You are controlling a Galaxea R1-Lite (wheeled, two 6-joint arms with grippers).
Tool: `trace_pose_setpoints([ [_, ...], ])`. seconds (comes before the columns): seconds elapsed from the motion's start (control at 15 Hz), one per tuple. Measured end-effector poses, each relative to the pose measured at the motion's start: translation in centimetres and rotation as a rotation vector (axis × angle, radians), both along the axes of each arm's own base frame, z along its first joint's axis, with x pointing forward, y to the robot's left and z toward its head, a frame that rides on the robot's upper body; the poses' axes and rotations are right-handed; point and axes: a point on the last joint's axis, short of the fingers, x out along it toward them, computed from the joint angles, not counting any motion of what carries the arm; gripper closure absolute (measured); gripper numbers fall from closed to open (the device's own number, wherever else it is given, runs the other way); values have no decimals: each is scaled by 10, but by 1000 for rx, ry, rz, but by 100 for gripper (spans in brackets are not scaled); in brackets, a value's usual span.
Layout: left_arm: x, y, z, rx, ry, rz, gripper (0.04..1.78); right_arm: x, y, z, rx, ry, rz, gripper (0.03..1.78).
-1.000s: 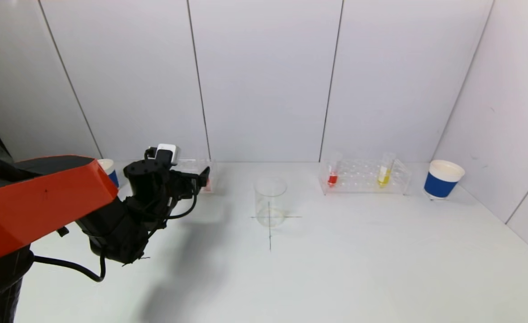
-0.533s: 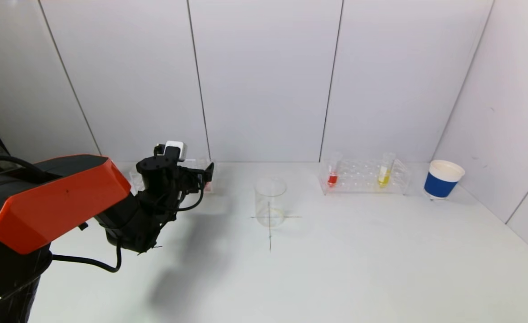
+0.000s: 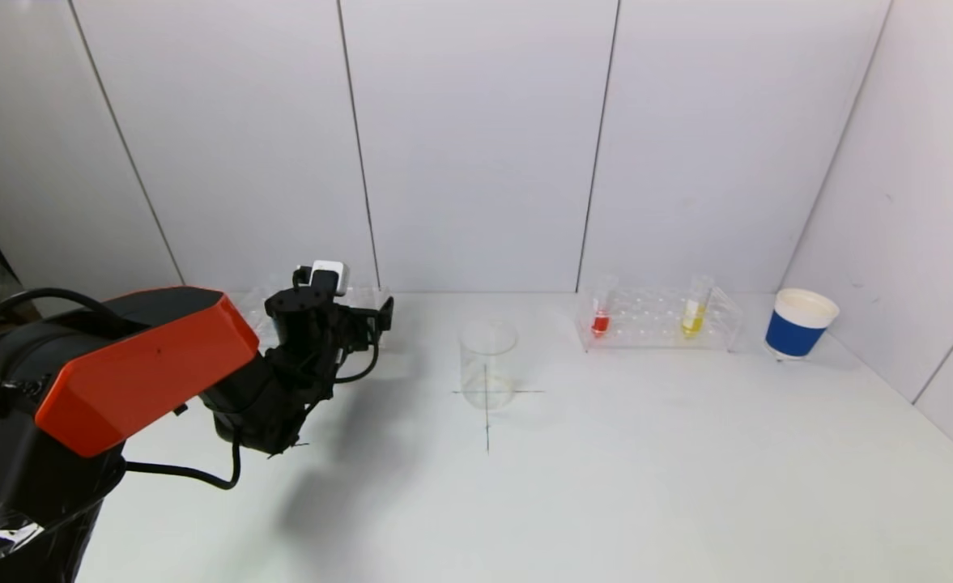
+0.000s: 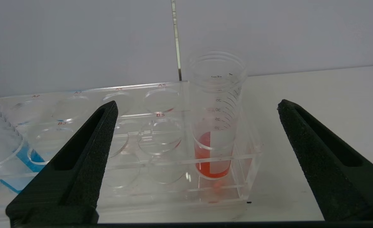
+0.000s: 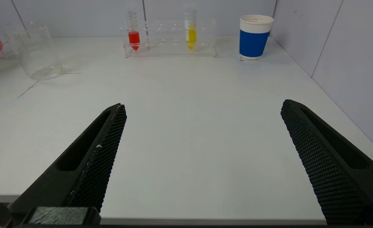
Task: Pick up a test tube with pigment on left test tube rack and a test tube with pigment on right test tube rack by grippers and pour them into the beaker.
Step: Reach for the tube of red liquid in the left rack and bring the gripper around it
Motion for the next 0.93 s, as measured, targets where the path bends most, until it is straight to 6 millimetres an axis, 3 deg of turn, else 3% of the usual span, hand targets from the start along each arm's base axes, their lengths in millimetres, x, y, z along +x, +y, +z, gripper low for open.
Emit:
trace_pose_setpoints([
  [0.33, 4, -11, -6, 3, -2, -20, 6, 0, 0, 0, 0, 0, 0, 4],
  [0.93, 16, -15, -12, 3, -11, 5, 6, 0, 0, 0, 0, 0, 0, 4],
])
